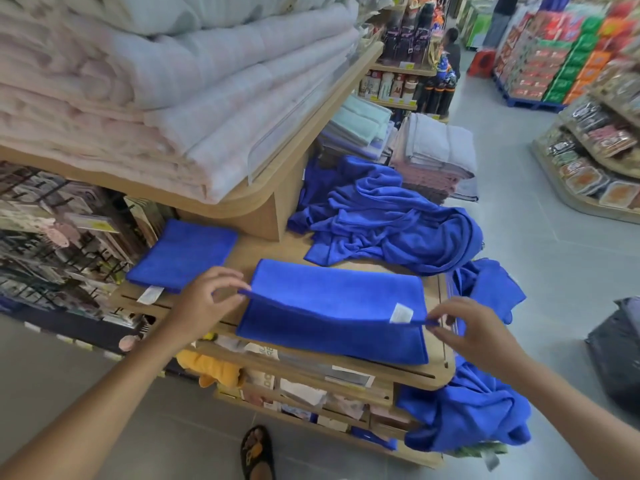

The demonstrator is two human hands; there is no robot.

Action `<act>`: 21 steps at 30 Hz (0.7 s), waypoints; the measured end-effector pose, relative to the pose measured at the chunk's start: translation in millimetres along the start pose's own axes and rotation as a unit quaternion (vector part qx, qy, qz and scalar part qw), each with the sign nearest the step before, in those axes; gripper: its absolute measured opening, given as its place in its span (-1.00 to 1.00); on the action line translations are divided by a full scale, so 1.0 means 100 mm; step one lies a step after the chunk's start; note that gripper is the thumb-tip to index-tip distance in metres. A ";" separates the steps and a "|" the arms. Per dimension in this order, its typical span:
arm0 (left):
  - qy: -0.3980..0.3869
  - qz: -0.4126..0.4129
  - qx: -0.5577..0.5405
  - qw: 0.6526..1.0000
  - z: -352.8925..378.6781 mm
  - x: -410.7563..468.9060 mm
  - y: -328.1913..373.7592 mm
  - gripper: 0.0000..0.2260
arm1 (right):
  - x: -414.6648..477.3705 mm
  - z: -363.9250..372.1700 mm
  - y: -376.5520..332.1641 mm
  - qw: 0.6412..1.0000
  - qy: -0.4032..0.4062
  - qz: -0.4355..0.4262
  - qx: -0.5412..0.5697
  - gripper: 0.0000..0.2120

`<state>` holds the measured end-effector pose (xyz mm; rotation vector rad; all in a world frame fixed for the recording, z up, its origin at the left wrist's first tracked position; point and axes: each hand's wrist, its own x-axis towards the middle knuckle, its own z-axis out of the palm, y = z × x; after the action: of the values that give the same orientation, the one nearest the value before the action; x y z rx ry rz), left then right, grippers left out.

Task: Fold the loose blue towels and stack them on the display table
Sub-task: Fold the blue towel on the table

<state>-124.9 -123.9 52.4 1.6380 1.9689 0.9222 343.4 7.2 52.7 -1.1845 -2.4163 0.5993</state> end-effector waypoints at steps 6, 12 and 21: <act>-0.059 -0.024 0.083 0.994 0.29 -0.42 -0.31 -0.80 | -0.30 0.26 0.04 0.978 -0.078 -0.058 -0.185 -0.88; 0.013 0.040 0.106 0.994 0.44 -0.37 -0.09 -0.69 | 0.03 0.34 -0.27 0.992 0.021 -0.017 -0.124 -0.80; 0.003 0.062 0.218 0.974 1.29 0.42 0.34 -0.64 | 0.91 1.60 -1.09 0.993 -0.030 -0.003 -0.110 -0.52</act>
<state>-22.2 -50.9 -9.1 2.0128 2.2076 0.5569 140.4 -12.8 -9.7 -1.2601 -2.5893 0.3794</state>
